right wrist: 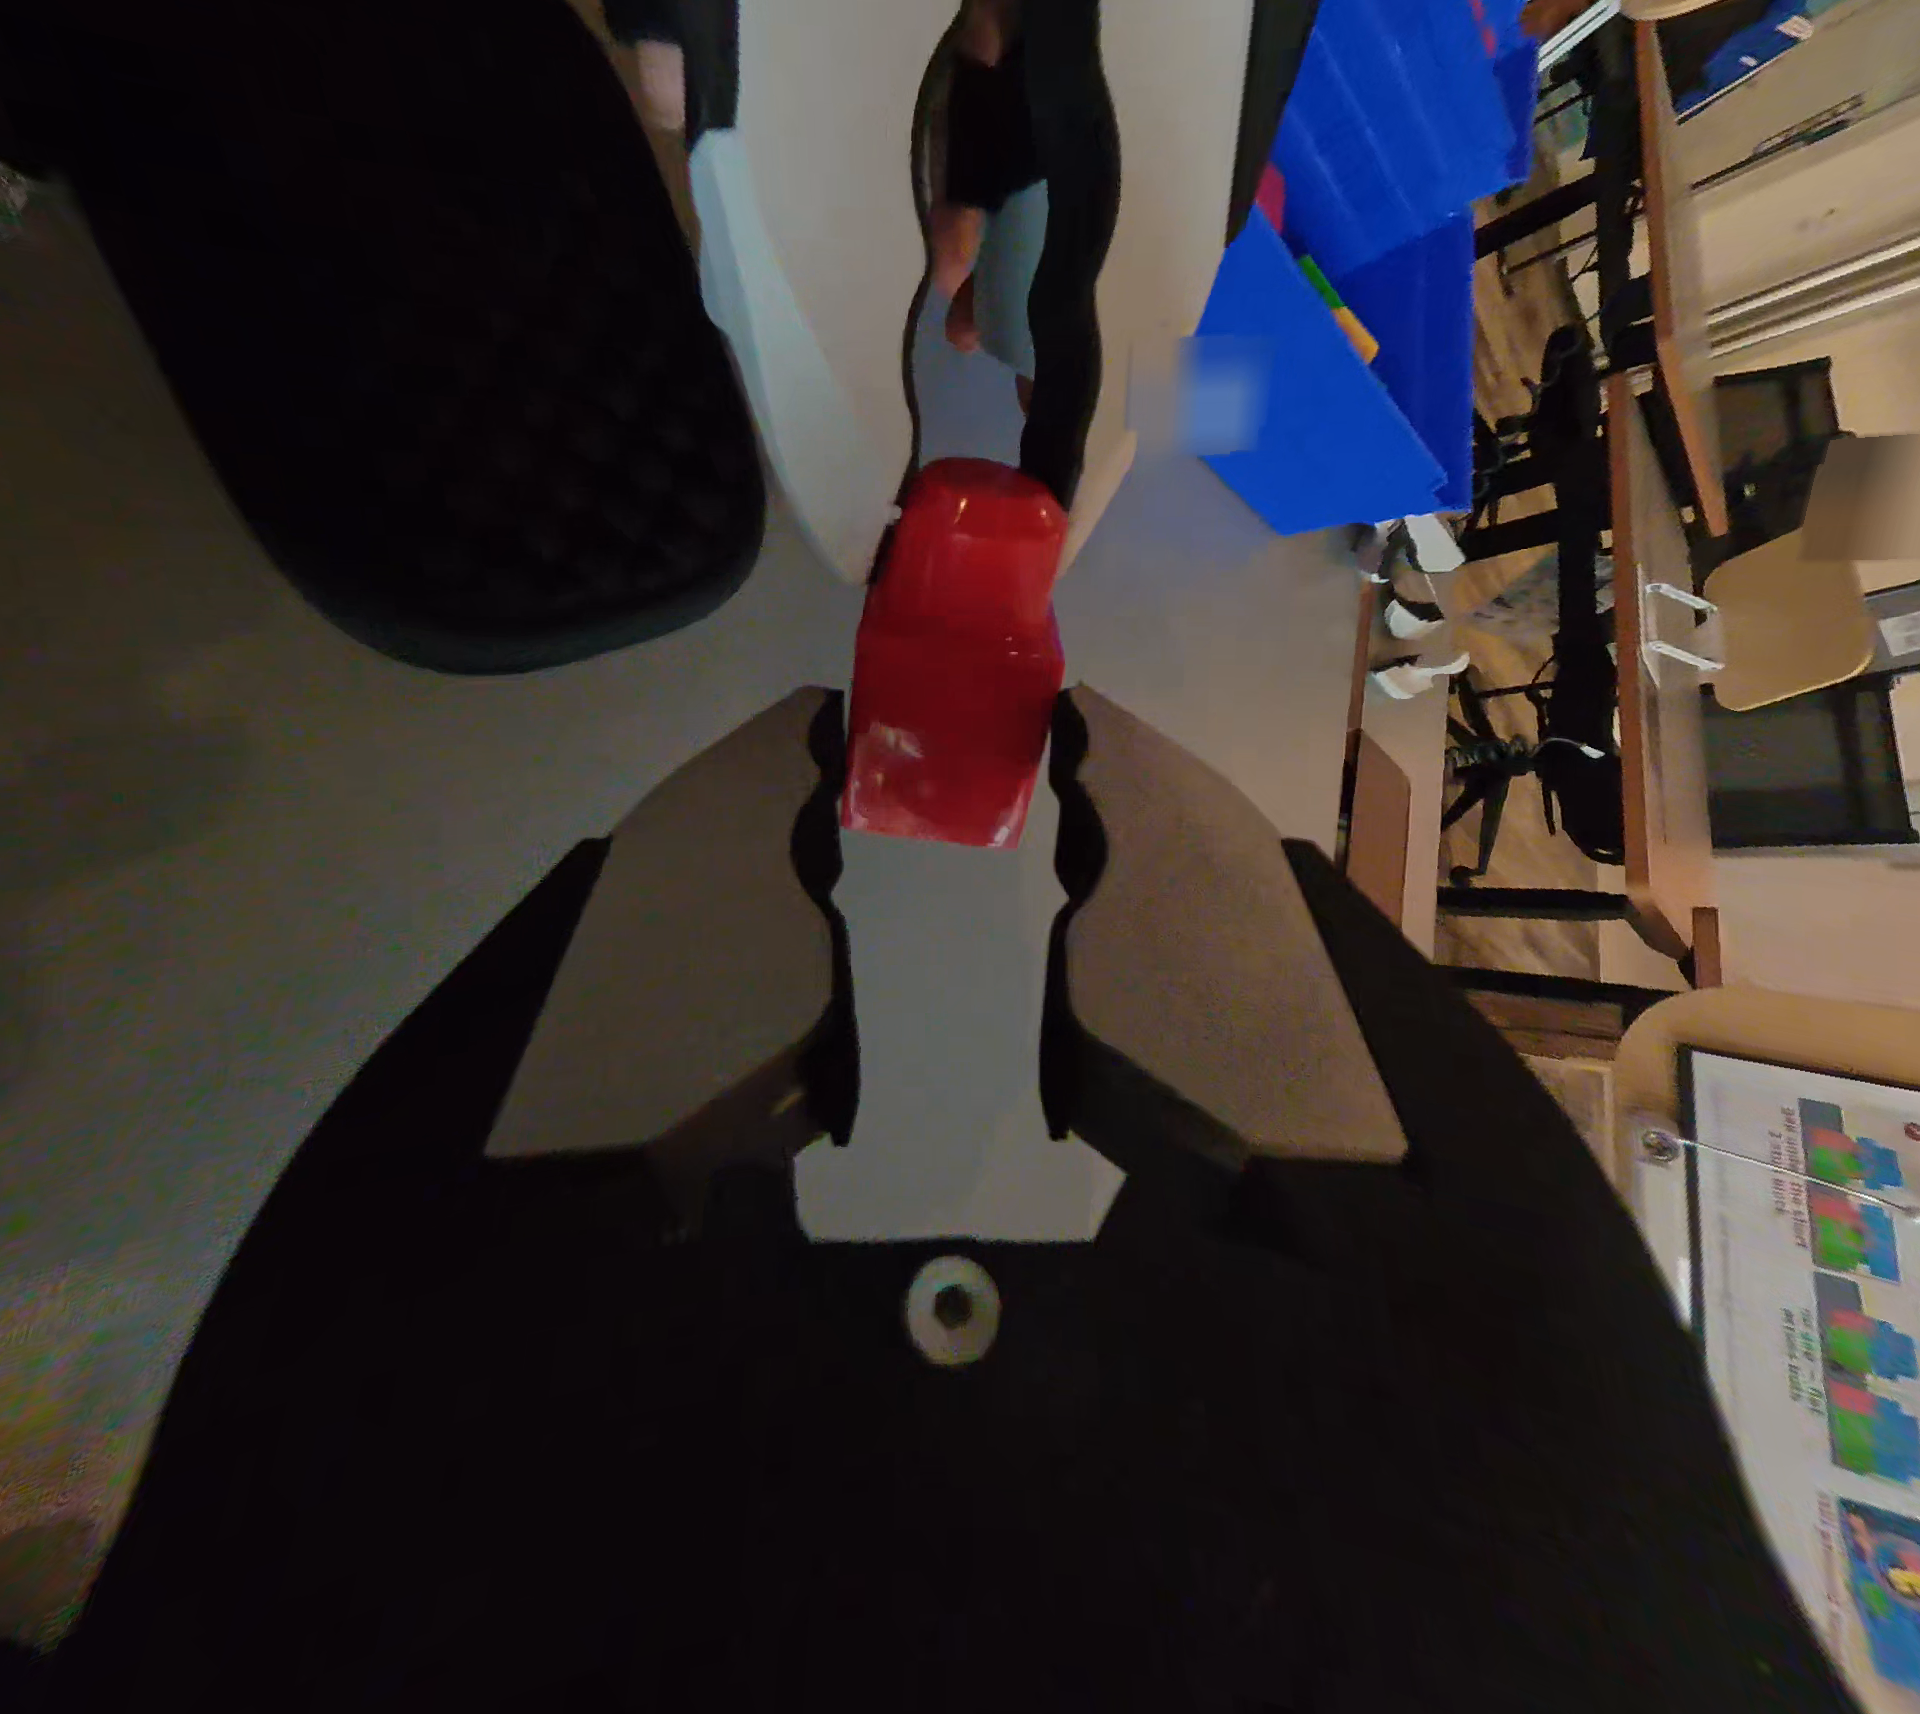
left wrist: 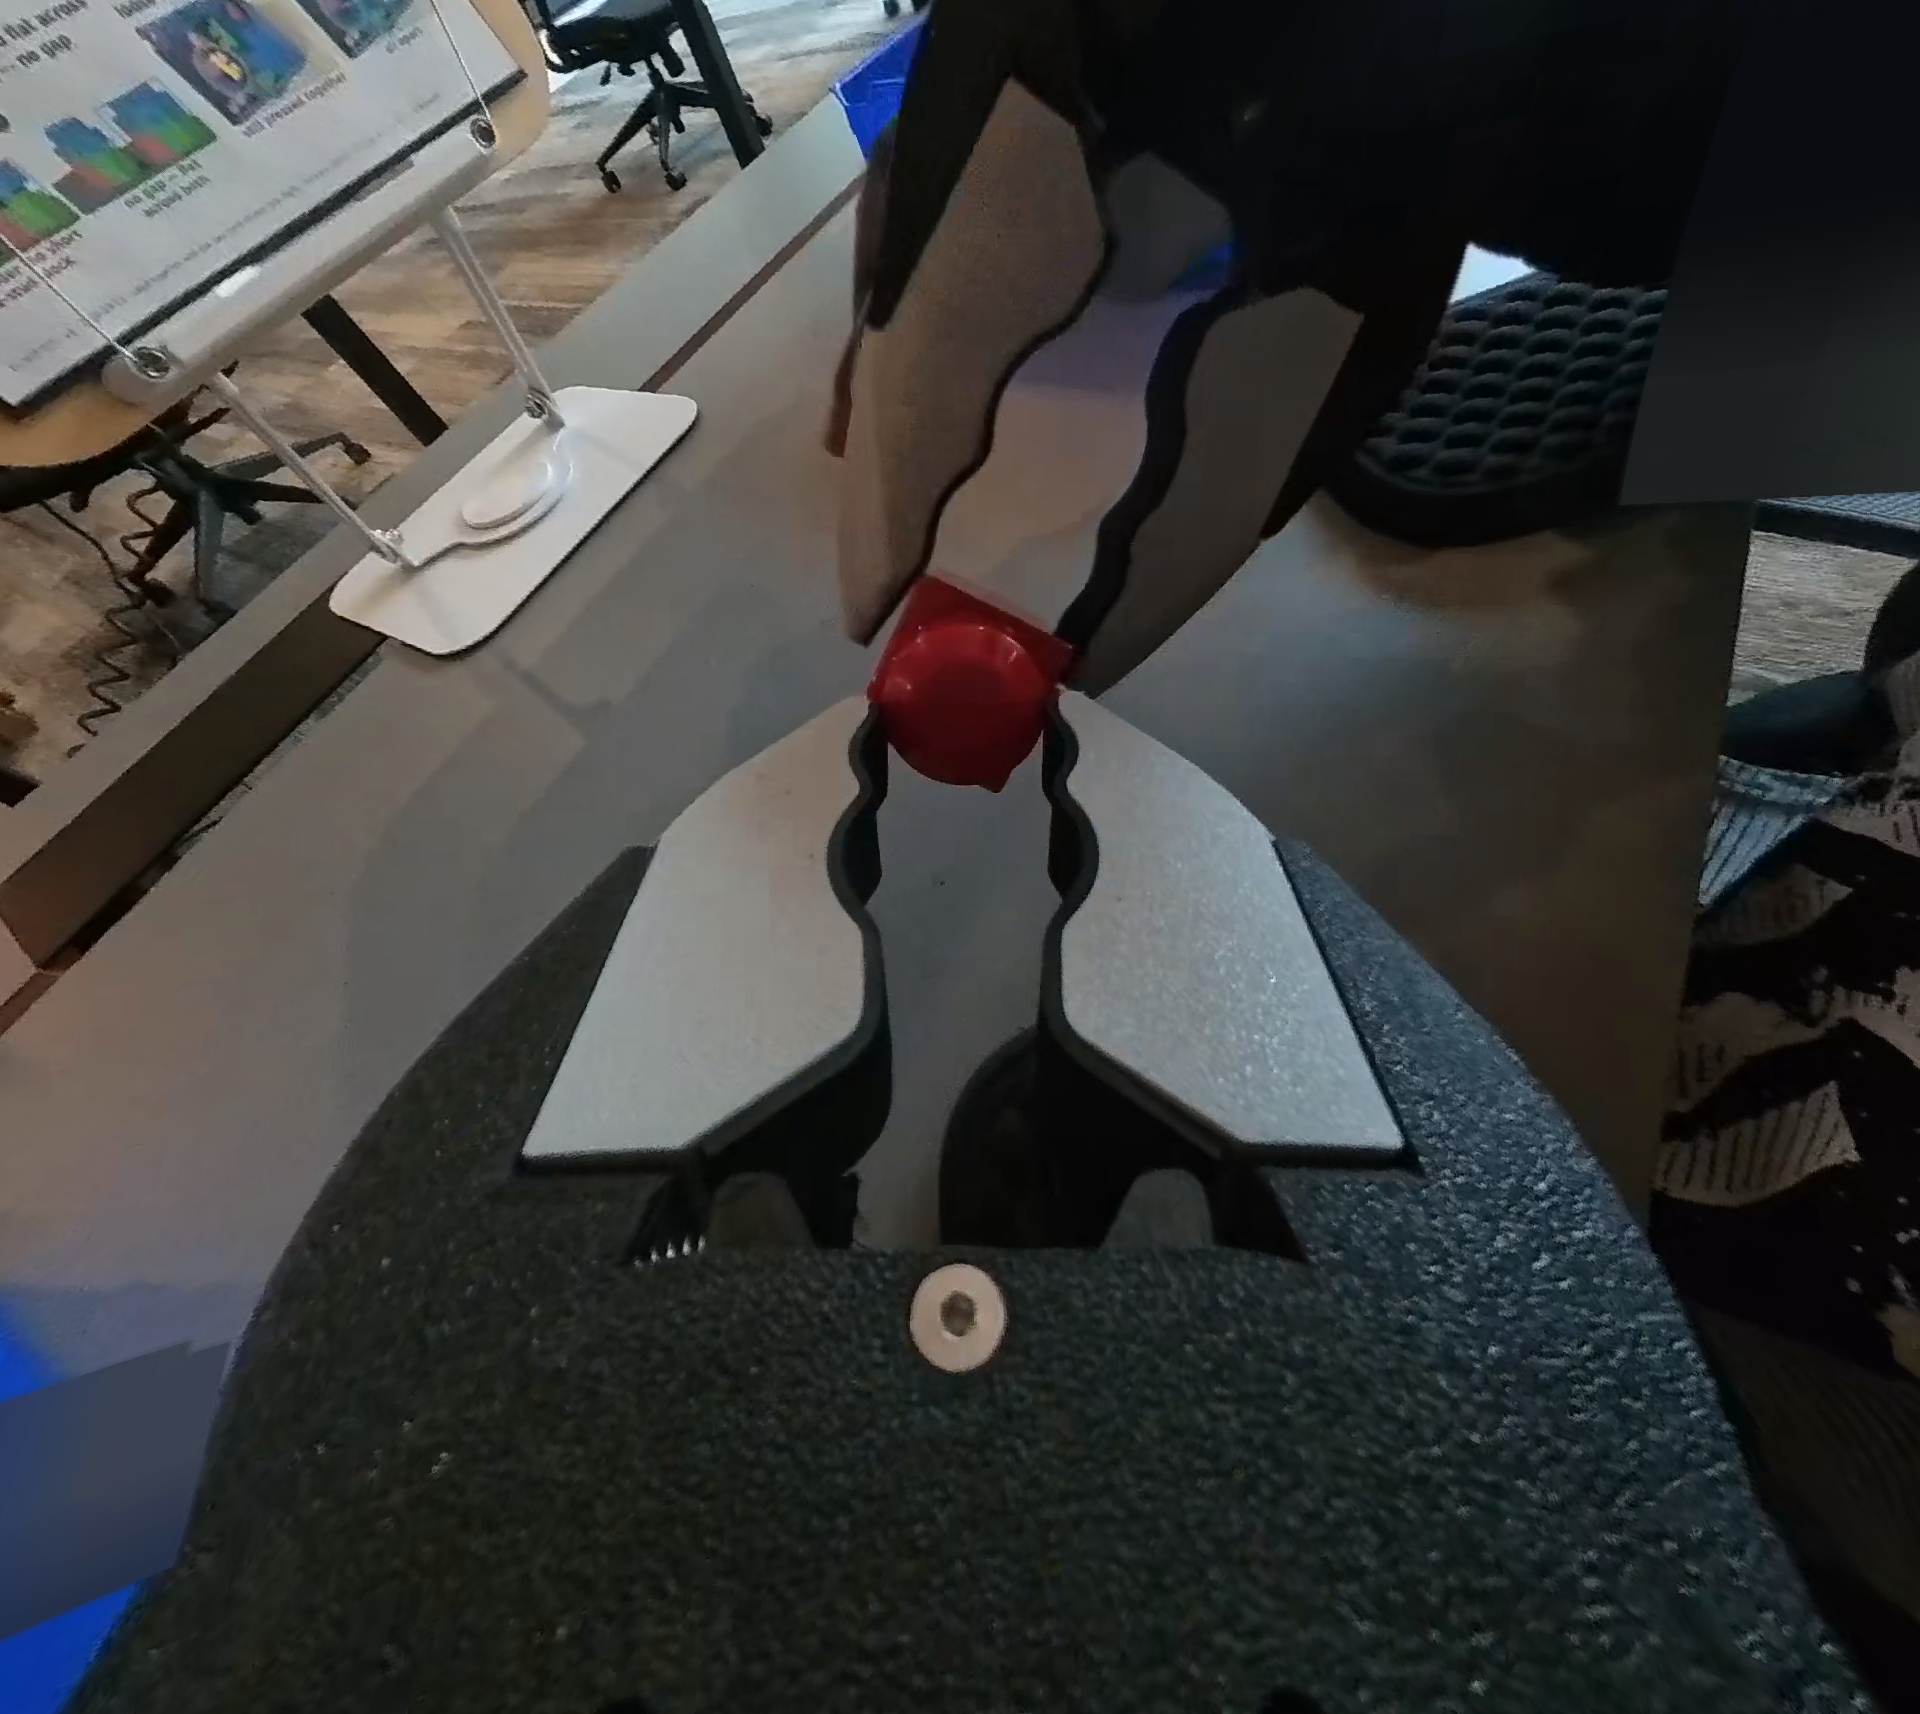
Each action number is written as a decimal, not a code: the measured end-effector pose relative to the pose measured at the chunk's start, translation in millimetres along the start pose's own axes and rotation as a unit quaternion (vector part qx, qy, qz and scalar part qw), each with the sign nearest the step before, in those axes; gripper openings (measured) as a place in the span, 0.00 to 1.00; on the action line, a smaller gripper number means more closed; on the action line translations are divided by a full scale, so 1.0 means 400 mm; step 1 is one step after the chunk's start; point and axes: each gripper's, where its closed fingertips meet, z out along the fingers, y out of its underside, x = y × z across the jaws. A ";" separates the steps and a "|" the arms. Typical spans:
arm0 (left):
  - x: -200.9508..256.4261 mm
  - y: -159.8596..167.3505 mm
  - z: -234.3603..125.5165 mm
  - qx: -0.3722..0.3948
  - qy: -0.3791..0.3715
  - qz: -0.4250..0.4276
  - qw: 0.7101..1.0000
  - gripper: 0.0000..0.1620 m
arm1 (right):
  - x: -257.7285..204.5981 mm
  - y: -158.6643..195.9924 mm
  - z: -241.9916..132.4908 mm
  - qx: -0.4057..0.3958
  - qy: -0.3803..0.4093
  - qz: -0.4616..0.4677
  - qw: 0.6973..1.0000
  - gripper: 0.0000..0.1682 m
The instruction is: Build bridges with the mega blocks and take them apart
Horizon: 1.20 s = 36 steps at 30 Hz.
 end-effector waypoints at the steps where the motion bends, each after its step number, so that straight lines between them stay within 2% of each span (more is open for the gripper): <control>1: -0.001 -0.001 -0.002 0.003 -0.002 0.006 1.000 0.18 | 0.002 -0.003 0.000 0.007 0.002 0.005 1.000 0.22; 4: -0.003 -0.018 -0.012 0.036 -0.010 0.012 0.999 0.20 | 0.003 -0.022 -0.009 0.053 -0.013 0.055 0.997 0.21; 8: -0.009 -0.035 -0.027 0.089 -0.019 -0.009 0.996 0.33 | 0.032 -0.055 -0.038 0.158 -0.034 0.162 0.973 0.21; 13: -0.008 -0.075 -0.036 0.180 -0.009 -0.062 0.982 0.36 | 0.064 -0.101 -0.079 0.298 -0.083 0.308 0.900 0.21; 16: -0.001 -0.081 -0.021 0.185 0.005 -0.078 0.980 0.36 | 0.081 -0.120 -0.107 0.365 -0.107 0.365 0.850 0.21; 18: 0.006 -0.088 -0.013 0.190 0.014 -0.077 0.979 0.35 | 0.083 -0.119 -0.113 0.380 -0.120 0.381 0.834 0.21; 25: 0.024 -0.109 -0.020 0.207 0.080 -0.127 0.967 0.31 | 0.067 -0.124 -0.141 0.410 -0.154 0.360 0.824 0.21; 27: 0.034 -0.111 -0.020 0.209 0.099 -0.137 0.963 0.31 | 0.057 -0.125 -0.138 0.406 -0.159 0.345 0.831 0.21; 36: 0.040 -0.112 -0.021 0.211 0.106 -0.138 0.962 0.21 | 0.042 -0.128 -0.130 0.402 -0.163 0.324 0.841 0.21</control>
